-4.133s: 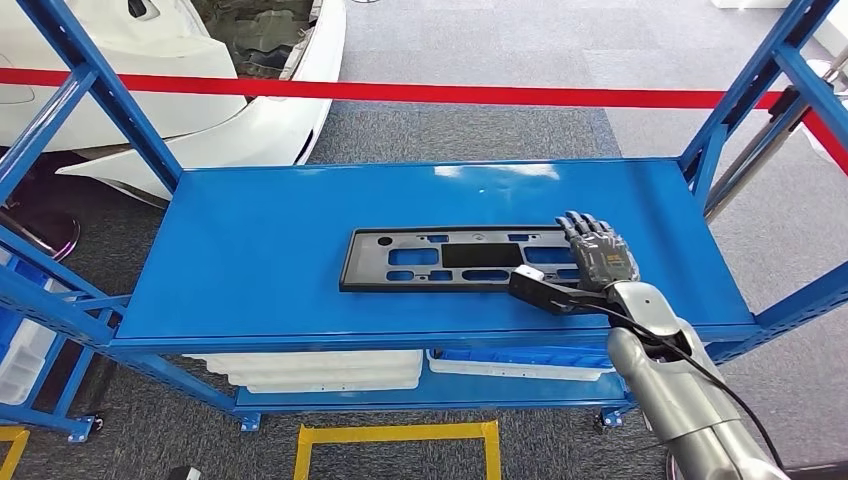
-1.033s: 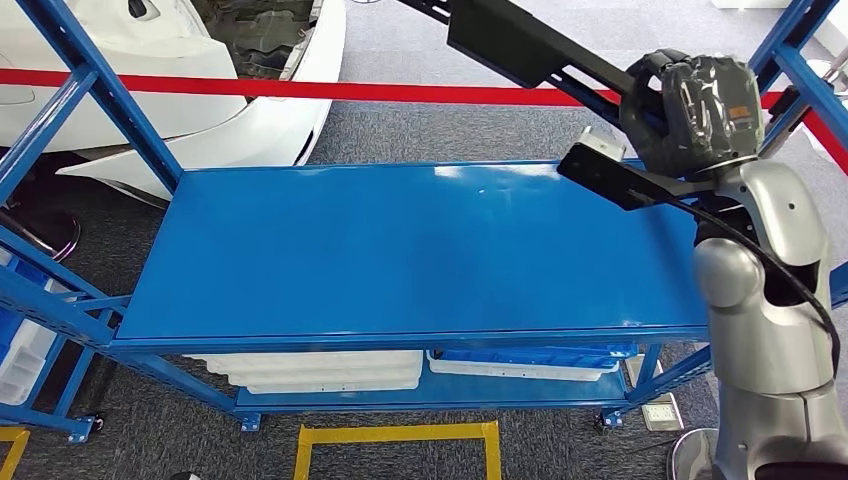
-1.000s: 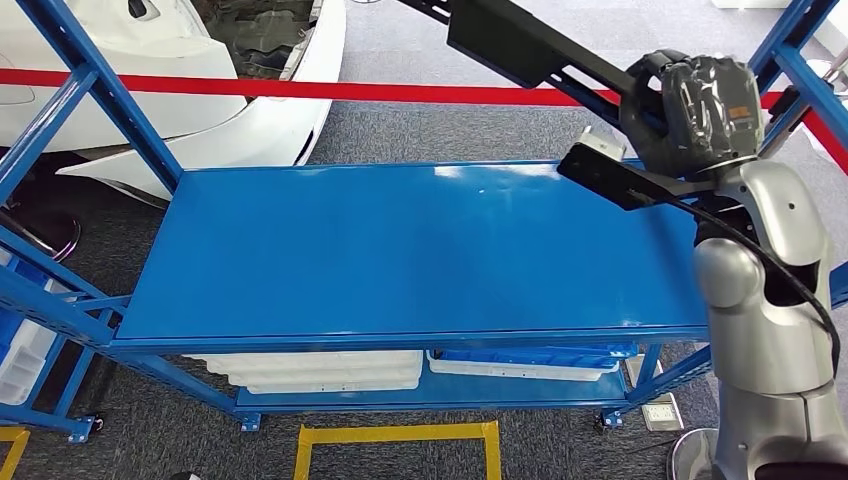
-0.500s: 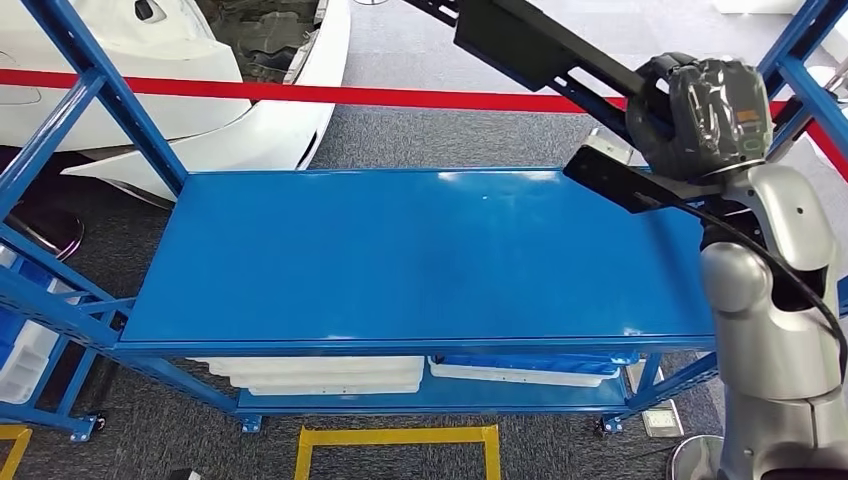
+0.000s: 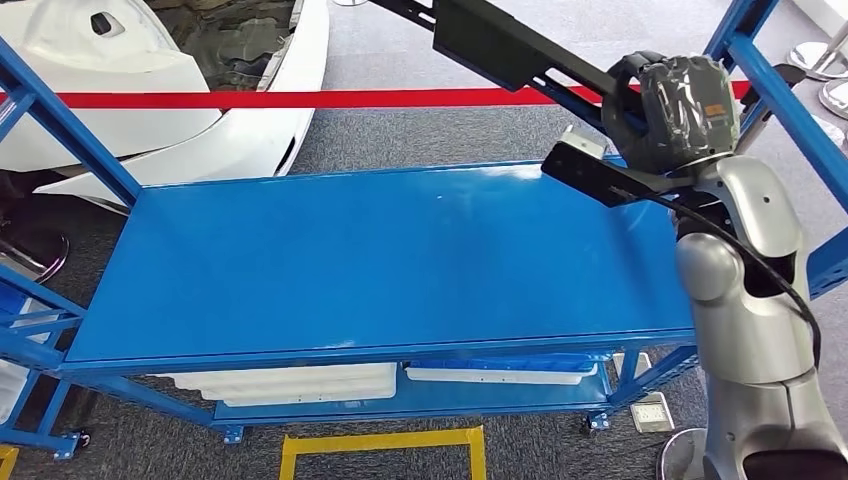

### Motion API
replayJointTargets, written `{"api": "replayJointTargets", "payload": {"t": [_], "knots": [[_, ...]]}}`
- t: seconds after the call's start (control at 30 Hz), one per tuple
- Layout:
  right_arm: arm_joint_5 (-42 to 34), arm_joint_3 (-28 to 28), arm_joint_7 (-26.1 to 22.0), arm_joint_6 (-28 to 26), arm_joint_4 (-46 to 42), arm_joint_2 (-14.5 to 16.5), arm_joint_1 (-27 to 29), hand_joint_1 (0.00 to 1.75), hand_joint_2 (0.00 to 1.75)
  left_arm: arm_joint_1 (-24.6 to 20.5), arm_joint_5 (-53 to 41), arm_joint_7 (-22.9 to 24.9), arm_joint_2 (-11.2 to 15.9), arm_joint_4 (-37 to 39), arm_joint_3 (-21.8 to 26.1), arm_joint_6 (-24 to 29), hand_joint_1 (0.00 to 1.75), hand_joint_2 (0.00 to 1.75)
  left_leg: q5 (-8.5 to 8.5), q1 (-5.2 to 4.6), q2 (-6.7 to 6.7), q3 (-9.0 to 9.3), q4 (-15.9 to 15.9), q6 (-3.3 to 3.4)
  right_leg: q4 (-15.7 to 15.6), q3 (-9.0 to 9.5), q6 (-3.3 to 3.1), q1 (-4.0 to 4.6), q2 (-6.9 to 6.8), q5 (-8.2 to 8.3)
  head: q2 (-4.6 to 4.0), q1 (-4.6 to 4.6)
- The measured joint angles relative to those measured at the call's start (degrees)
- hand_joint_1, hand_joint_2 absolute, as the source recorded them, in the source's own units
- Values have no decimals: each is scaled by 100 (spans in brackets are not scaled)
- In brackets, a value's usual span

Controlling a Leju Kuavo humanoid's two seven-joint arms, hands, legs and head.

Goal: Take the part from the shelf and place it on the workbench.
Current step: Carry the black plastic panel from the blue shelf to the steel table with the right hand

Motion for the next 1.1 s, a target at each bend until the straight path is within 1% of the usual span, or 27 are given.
{"api": "replayJointTargets", "payload": {"t": [0.03, 0.07, 0.1, 0.13, 0.17, 0.2, 0.23, 0.27, 0.33, 0.37, 0.43, 0.47, 0.5, 0.53, 0.57, 0.6, 0.63, 0.67, 0.73, 0.8, 0.83, 0.87, 0.93, 0.97, 1.0, 1.03, 1.1], "knots": [[1, 0, 0, -5, 1, 0, -1, 175, 175, -1, -4, 0, 0, 0, 0, -1, 0, 175, 137, -40, -1, 20, -98, 65, 0, 17, -24, 37, 2, -11, 0, -29], [1, 0, 0, -13, 1, 0, -5, 175, 175, -3, -8, 0, 1, 0, 0, -2, 0, 175, 358, -90, -5, 143, -407, 152, -2, 42, -45, 72, 5, -23, 0, -50], [2, 0, 0, -23, 1, 0, -6, 175, 175, -10, -14, 1, 7, 0, 0, -2, 0, 175, 550, -137, -10, 295, -771, 262, -11, 67, -62, 93, 8, -36, 0, -61], [2, 0, -1, -36, 3, 0, -13, 175, 175, -15, -20, 3, 10, 0, -1, -4, 0, 175, 699, -178, -13, 423, -1084, 348, -18, 84, -71, 111, 12, -44, 0, -45], [2, 0, -1, -49, 5, 0, -18, 175, 175, -20, -28, 5, 17, 0, -1, -8, 0, 175, 779, -215, -15, 506, -1299, 413, -32, 92, -65, 110, 11, -43, 0, -29], [2, 0, -1, -61, 8, 0, -17, 175, 175, -26, -37, 7, 24, 0, -2, -10, 0, 175, 787, -237, -16, 537, -1391, 448, -52, 91, -50, 96, 10, -35, 0, -21], [3, 1, 0, -68, 10, 0, -18, 175, 175, -29, -43, 9, 27, 0, -2, -11, 0, 175, 803, -257, -14, 553, -1450, 452, -73, 92, -26, 88, 11, -22, 0, -20], [4, 1, 2, -73, 11, -3, -14, 175, 175, -33, -47, 9, 34, 0, -2, -10, 0, 175, 810, -241, -7, 600, -1559, 453, -86, 92, -1, 79, 7, -25, 0, -38], [5, 2, 3, -76, 13, -14, -15, 175, 175, -44, -50, 14, 39, 0, -3, -6, 0, 175, 855, -195, 13, 705, -1790, 453, 41, 44, 48, 89, -1, -141, 0, -29], [4, 2, 2, -79, 15, -21, -22, 175, 175, -51, -52, 18, 39, 0, -4, -6, 0, 175, 879, -166, 23, 749, -1885, 452, 252, -46, 72, 94, -5, -274, 0, 0], [3, 2, -1, -81, 19, -26, -19, 175, 175, -61, -54, 22, 34, 0, -4, -6, 0, 175, 898, -160, 30, 755, -1903, 457, 912, -354, 126, 74, -9, -581, 0, 66], [3, 2, 1, -83, 22, -27, -9, 175, 175, -61, -54, 23, 32, 0, -4, -6, 0, 175, 891, -151, 31, 749, -1887, 452, 1182, -488, 158, 56, -10, -654, 0, 91], [3, 2, 2, -83, 27, -27, 3, 175, 175, -61, -54, 24, 28, 0, -4, -6, 0, 175, 879, -138, 32, 741, -1860, 441, 1291, -549, 188, 33, -13, -632, 0, 113], [3, 2, 3, -83, 32, -29, 11, 175, 175, -60, -54, 24, 26, 0, -4, -6, 0, 175, 860, -118, 32, 732, -1823, 419, 1164, -497, 219, 9, -17, -496, 0, 133], [3, 2, 3, -83, 36, -31, 11, 175, 175, -59, -54, 24, 24, 0, -4, -6, 0, 175, 832, -93, 31, 722, -1773, 388, 842, -347, 251, -16, -23, -287, 0, 156], [2, 2, 3, -83, 39, -31, 10, 175, 175, -60, -53, 24, 25, 0, -4, -6, 0, 175, 798, -73, 28, 703, -1717, 345, 491, -181, 277, -30, -25, -142, 0, 181], [-1, 2, -1, -83, 40, -33, 4, 175, 175, -62, -52, 24, 26, 0, -4, -6, 0, 175, 763, -69, 24, 672, -1639, 300, 188, -48, 277, -37, -16, -29, 0, 220], [-2, 2, -3, -83, 43, -33, 2, 175, 175, -63, -51, 23, 28, 0, -4, -7, 0, 175, 739, -74, 17, 642, -1584, 262, 27, 17, 250, -35, -4, 8, 0, 243], [0, 2, -3, -82, 48, -35, 3, 175, 175, -59, -48, 22, 31, 0, -4, -7, 0, 175, 735, -94, 5, 605, -1535, 200, -9, 3, 142, -15, 23, 9, 0, 239], [2, 2, 1, -80, 51, -35, 0, 175, 175, -47, -48, 22, 30, 1, -5, -5, 0, 175, 695, -87, 3, 595, -1500, 148, -15, -10, 49, -21, 17, 38, 0, 194], [0, 2, 1, -79, 51, -35, -6, 175, 175, -44, -48, 22, 30, 1, -6, -4, 0, 175, 591, -81, 5, 551, -1372, 121, -27, -15, 14, -30, 10, 57, 0, 169], [-1, 2, 0, -79, 51, -35, -11, 175, 175, -43, -48, 22, 29, 1, -7, -5, 0, 175, 425, -77, 6, 466, -1139, 97, -36, -22, -14, -36, 2, 73, 0, 133], [-2, 2, 0, -77, 52, -35, -9, 175, 175, -38, -48, 22, 27, 1, -7, -5, 0, 175, 33, -71, 8, 188, -427, 62, -37, -44, -42, -24, -9, 91, 0, 48], [-1, 2, 0, -75, 55, -35, -8, 175, 175, -34, -49, 22, 26, 1, -7, -5, 0, 175, -79, -71, 8, 79, -139, 59, -35, -55, -50, -16, -13, 97, 0, 18], [-1, 2, 0, -74, 57, -35, -6, 175, 175, -30, -51, 23, 25, 0, -7, -5, 0, 175, -90, -73, 8, 53, -22, 69, -34, -63, -55, -7, -15, 102, 0, -9], [0, 2, 0, -73, 58, -35, -7, 175, 175, -27, -54, 22, 25, 0, -7, -5, 0, 175, 10, -77, 7, 138, -140, 91, -34, -65, -57, 0, -15, 106, 0, -32], [-2, 2, 0, -68, 60, -35, -10, 175, 175, -31, -57, 23, 26, 0, -7, -5, 0, 175, 350, -98, 1, 532, -874, 167, -38, -58, -52, 9, -14, 113, 0, -66]]}}
